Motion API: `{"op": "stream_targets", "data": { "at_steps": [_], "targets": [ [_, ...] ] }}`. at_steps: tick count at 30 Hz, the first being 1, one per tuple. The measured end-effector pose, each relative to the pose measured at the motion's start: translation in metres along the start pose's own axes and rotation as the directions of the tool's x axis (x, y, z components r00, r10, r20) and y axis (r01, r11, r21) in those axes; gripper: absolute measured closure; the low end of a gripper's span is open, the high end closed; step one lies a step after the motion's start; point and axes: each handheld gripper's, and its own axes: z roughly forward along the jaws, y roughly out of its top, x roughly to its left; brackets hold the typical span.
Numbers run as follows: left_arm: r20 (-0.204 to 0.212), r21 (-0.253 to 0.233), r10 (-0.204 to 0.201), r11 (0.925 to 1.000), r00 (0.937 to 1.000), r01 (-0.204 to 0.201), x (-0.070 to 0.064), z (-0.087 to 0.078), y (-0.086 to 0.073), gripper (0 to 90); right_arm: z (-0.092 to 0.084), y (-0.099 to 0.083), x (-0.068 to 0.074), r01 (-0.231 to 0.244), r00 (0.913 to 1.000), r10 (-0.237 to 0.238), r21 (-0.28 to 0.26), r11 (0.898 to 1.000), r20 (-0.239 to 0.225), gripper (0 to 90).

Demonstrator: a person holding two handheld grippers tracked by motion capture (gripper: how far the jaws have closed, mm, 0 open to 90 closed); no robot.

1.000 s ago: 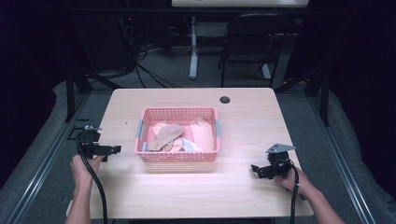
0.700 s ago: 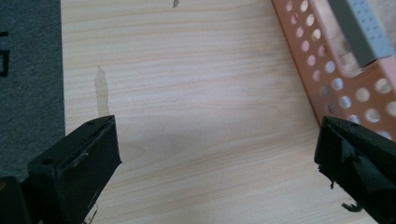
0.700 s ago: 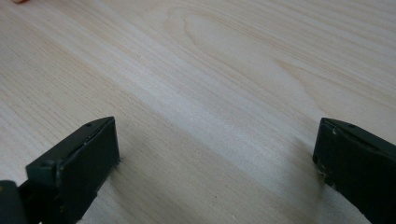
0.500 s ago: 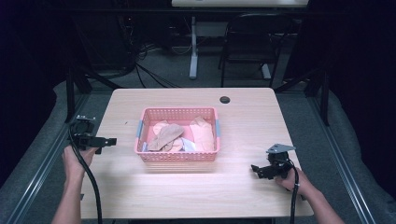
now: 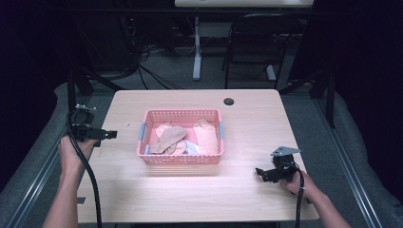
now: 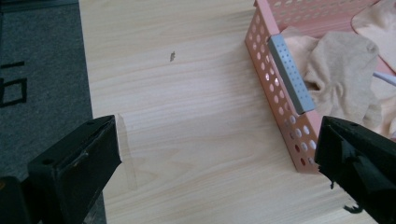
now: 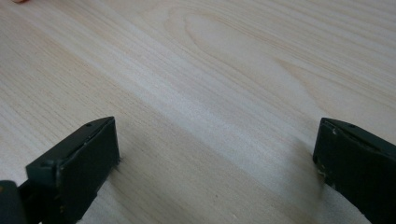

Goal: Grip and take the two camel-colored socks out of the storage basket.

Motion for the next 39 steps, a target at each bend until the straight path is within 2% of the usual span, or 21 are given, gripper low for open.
{"op": "stream_targets", "data": {
  "at_steps": [6, 12, 13, 17, 18, 19, 20, 21, 24, 31, 37, 38, 39],
  "targets": [
    [0.012, -0.009, 0.033, 0.9994, 0.9994, -0.033, -0.009, -0.004, 0.013, 0.0, 0.0, 0.0, 0.0, -0.001, 1.0, 0.001, 0.003, 1.0, 0.0, 0.0],
    [0.02, -0.016, 0.07, 0.9975, 0.9974, -0.069, -0.024, -0.005, 0.027, 0.1, 0.0, 0.0, 0.0, 0.0, 1.0, 0.0, 0.0, 1.0, 0.0, 0.0],
    [0.032, -0.013, 0.081, 0.9967, 0.9962, -0.081, -0.03, -0.003, 0.031, 0.1, 0.0, 0.0, 0.0, 0.0, 1.0, 0.0, 0.0, 1.0, 0.0, 0.0],
    [0.047, 0.0, 0.098, 0.9952, 0.9941, -0.098, -0.036, -0.001, 0.035, 0.1, 0.0, 0.0, 0.0, 0.0, 1.0, 0.0, 0.0, 1.0, 0.0, 0.0],
    [0.055, 0.009, 0.117, 0.9931, 0.9916, -0.117, -0.042, 0.001, 0.038, 0.1, 0.0, 0.0, 0.0, 0.0, 1.0, 0.0, 0.0, 1.0, 0.0, 0.0],
    [0.055, 0.009, 0.117, 0.9931, 0.9916, -0.117, -0.042, 0.001, 0.038, 0.1, 0.0, 0.0, 0.0, 0.0, 1.0, 0.0, 0.0, 1.0, 0.0, 0.0],
    [0.064, 0.018, 0.137, 0.9902, 0.9885, -0.138, -0.048, 0.005, 0.042, 0.1, 0.0, 0.0, 0.0, 0.0, 1.0, 0.0, 0.0, 1.0, 0.0, 0.0],
    [0.064, 0.018, 0.137, 0.9902, 0.9885, -0.138, -0.048, 0.005, 0.042, 0.1, 0.0, 0.0, 0.0, 0.0, 1.0, 0.0, 0.0, 1.0, 0.0, 0.0],
    [0.077, 0.03, 0.161, 0.9861, 0.984, -0.163, -0.059, 0.013, 0.047, 0.0, 0.0, 0.0, 0.0, -0.001, 1.0, 0.001, -0.001, 1.0, 0.003, 0.0],
    [0.098, 0.038, 0.183, 0.9815, 0.9782, -0.188, -0.074, 0.021, 0.055, 0.0, 0.0, 0.0, 0.0, -0.001, 1.0, 0.001, -0.001, 1.0, 0.003, 0.0],
    [0.12, 0.053, 0.218, 0.9729, 0.9686, -0.225, -0.091, 0.031, 0.062, 0.0, 0.0, 0.0, 0.0, -0.001, 1.0, 0.001, -0.001, 1.0, 0.003, 0.0],
    [0.141, 0.062, 0.224, 0.9703, 0.9644, -0.234, -0.096, 0.036, 0.064, 0.2, 0.0, 0.0, 0.0, -0.001, 1.0, 0.001, -0.001, 1.0, 0.003, 0.0],
    [0.141, 0.062, 0.224, 0.9703, 0.9644, -0.234, -0.096, 0.036, 0.064, 0.5, 0.0, 0.0, 0.0, -0.001, 1.0, 0.001, -0.001, 1.0, 0.003, 0.0]
  ]
}}
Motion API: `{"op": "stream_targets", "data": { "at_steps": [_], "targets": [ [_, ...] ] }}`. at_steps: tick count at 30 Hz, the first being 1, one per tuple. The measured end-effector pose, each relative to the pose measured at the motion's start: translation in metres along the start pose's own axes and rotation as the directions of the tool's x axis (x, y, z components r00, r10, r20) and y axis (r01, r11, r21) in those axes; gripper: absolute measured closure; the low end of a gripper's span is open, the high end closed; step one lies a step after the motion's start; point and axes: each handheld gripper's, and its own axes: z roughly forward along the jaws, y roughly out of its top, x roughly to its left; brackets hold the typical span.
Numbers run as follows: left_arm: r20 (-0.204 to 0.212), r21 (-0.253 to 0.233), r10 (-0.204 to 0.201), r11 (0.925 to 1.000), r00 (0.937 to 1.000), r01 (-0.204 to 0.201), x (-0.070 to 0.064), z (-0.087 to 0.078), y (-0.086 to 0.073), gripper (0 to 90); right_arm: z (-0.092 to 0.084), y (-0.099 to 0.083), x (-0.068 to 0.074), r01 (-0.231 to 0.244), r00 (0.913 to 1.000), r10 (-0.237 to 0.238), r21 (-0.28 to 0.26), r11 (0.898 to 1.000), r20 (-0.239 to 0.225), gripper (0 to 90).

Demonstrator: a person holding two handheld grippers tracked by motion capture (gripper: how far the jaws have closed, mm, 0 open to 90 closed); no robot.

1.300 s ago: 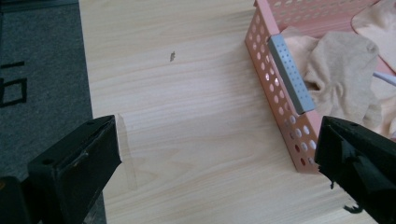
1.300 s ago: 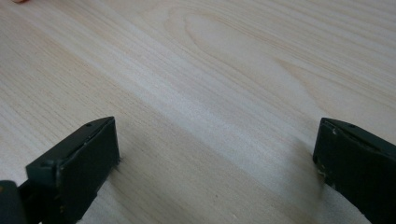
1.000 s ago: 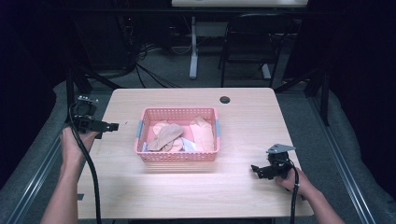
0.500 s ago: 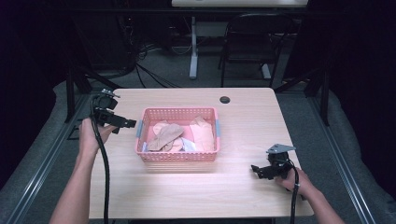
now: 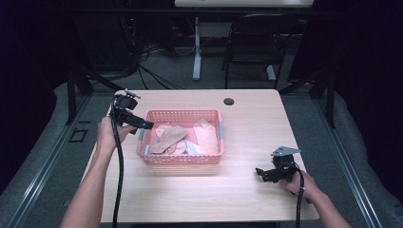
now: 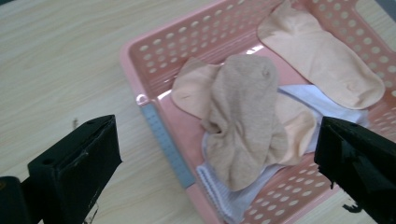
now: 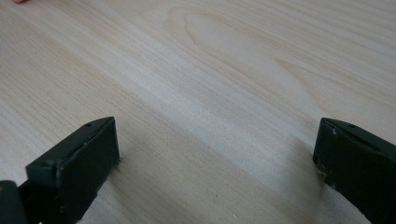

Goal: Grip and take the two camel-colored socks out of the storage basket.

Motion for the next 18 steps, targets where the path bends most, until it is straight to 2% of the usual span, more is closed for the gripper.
{"op": "stream_targets", "data": {
  "at_steps": [6, 10, 14, 18],
  "targets": [
    [0.031, 0.054, 0.026, 0.9982, 0.9992, -0.027, -0.014, 0.023, 0.006, 6.8, 0.0, 0.0, 0.0, -0.001, 1.0, 0.001, 0.0, 1.0, 0.0, 0.0],
    [0.051, 0.105, 0.045, 0.9932, 0.9977, -0.051, -0.02, 0.037, 0.006, 8.2, 0.0, 0.0, 0.0, 0.0, 1.0, 0.0, 0.0, 1.0, 0.0, 0.0],
    [0.069, 0.13, 0.042, 0.9902, 0.9967, -0.051, -0.024, 0.05, 0.006, 10.4, 0.0, 0.0, 0.0, 0.0, 1.0, 0.0, 0.0, 1.0, 0.0, 0.0],
    [0.078, 0.153, 0.037, 0.987, 0.9962, -0.049, -0.028, 0.063, 0.006, 16.4, 0.0, 0.0, 0.0, 0.0, 1.0, 0.0, 0.0, 1.0, 0.0, 0.0]
  ]
}}
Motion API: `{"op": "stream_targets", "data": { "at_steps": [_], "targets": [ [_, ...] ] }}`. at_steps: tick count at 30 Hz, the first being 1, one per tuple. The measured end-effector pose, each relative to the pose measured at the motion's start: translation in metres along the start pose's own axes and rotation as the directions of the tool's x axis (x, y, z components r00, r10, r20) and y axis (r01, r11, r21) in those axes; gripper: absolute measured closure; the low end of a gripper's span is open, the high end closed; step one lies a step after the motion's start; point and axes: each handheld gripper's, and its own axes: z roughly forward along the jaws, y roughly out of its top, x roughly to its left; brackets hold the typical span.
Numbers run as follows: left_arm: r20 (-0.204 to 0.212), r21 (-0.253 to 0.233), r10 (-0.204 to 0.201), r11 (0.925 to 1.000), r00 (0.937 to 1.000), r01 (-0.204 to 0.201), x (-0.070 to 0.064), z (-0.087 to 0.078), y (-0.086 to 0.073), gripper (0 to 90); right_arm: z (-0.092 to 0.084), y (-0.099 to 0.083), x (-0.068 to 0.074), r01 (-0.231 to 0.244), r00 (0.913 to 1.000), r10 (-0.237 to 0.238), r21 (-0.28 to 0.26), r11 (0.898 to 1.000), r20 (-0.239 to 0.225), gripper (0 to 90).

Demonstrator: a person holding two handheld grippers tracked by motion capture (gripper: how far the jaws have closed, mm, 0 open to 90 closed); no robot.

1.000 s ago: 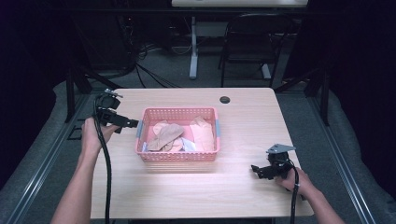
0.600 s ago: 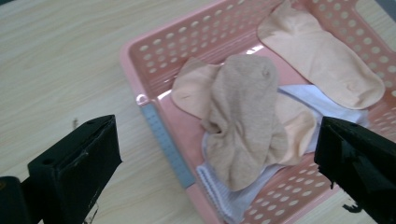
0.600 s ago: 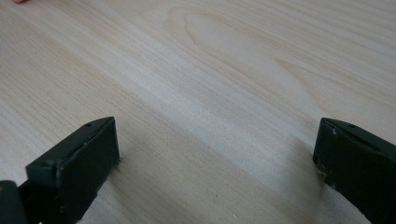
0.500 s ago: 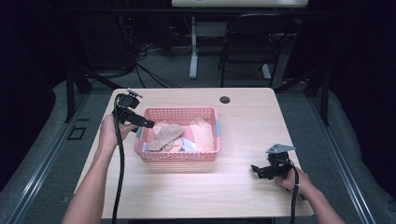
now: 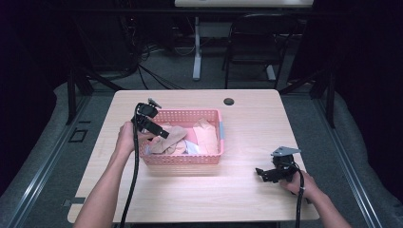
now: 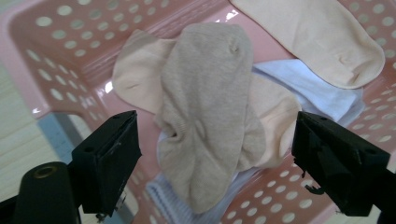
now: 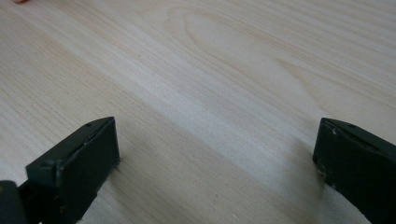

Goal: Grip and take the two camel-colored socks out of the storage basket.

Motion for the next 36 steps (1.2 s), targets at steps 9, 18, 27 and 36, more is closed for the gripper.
{"op": "stream_targets", "data": {
  "at_steps": [9, 18, 27, 36],
  "targets": [
    [-0.006, 0.057, 0.024, 0.9981, 0.9997, -0.024, -0.009, 0.023, 0.004, 31.6, 0.0, 0.0, 0.0, 0.0, 1.0, 0.0, 0.0, 1.0, -0.001, 0.0],
    [-0.061, 0.136, -0.014, 0.9905, 0.998, 0.022, -0.006, 0.043, 0.003, 44.6, 0.0, 0.0, 0.0, 0.0, 1.0, 0.0, 0.0, 1.0, -0.001, 0.0],
    [-0.058, 0.147, -0.027, 0.9886, 0.9979, 0.035, -0.006, 0.049, 0.0, 62.4, 0.0, 0.0, 0.0, 0.0, 1.0, 0.0, 0.0, 1.0, 0.0, 0.0],
    [-0.058, 0.119, 0.013, 0.9928, 0.9982, -0.006, -0.009, 0.042, 0.0, 87.7, 0.0, 0.0, 0.0, 0.001, 1.0, -0.001, 0.0, 1.0, 0.0, 0.0]
  ]
}}
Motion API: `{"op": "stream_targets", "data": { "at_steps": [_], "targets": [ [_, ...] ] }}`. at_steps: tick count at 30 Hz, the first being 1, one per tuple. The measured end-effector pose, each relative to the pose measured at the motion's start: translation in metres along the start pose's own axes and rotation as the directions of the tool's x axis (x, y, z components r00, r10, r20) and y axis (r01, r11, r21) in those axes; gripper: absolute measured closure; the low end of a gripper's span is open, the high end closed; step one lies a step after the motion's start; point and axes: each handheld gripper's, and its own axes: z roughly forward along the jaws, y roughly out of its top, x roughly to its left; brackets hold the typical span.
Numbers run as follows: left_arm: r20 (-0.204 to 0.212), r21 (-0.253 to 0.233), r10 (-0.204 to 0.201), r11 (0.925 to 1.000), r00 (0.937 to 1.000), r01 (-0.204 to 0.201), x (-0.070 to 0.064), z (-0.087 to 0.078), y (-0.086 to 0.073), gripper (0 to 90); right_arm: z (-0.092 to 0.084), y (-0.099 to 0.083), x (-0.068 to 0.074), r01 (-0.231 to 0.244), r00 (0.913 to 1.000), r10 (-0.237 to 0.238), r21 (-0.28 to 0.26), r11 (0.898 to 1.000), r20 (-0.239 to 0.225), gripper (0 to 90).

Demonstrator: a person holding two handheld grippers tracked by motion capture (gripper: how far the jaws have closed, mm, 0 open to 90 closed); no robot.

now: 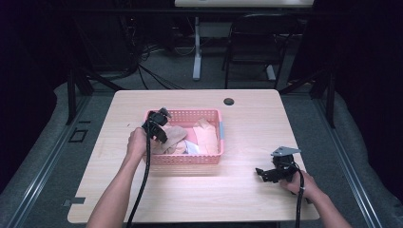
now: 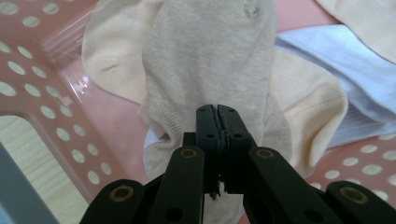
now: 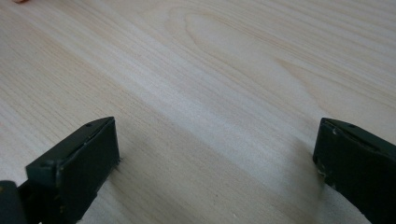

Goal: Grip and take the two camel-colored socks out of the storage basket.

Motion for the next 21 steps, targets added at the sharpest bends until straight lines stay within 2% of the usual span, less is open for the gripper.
{"op": "stream_targets", "data": {
  "at_steps": [9, 16, 21],
  "targets": [
    [-0.003, -0.021, 0.039, 0.999, 0.9993, -0.039, -0.002, -0.013, 0.002, 89.1, 0.0, 0.0, 0.0, 0.0, 1.0, 0.0, 0.0, 1.0, 0.0, 0.0],
    [-0.018, -0.058, 0.066, 0.9961, 0.9977, -0.067, -0.007, -0.033, 0.006, 89.5, 0.0, 0.0, 0.0, 0.0, 1.0, 0.0, 0.0, 1.0, 0.0, 0.0],
    [-0.022, -0.077, 0.066, 0.9947, 0.9976, -0.068, -0.007, -0.042, 0.008, 89.6, 0.0, 0.0, 0.0, 0.0, 1.0, 0.0, 0.0, 1.0, -0.001, 0.0]
  ]
}}
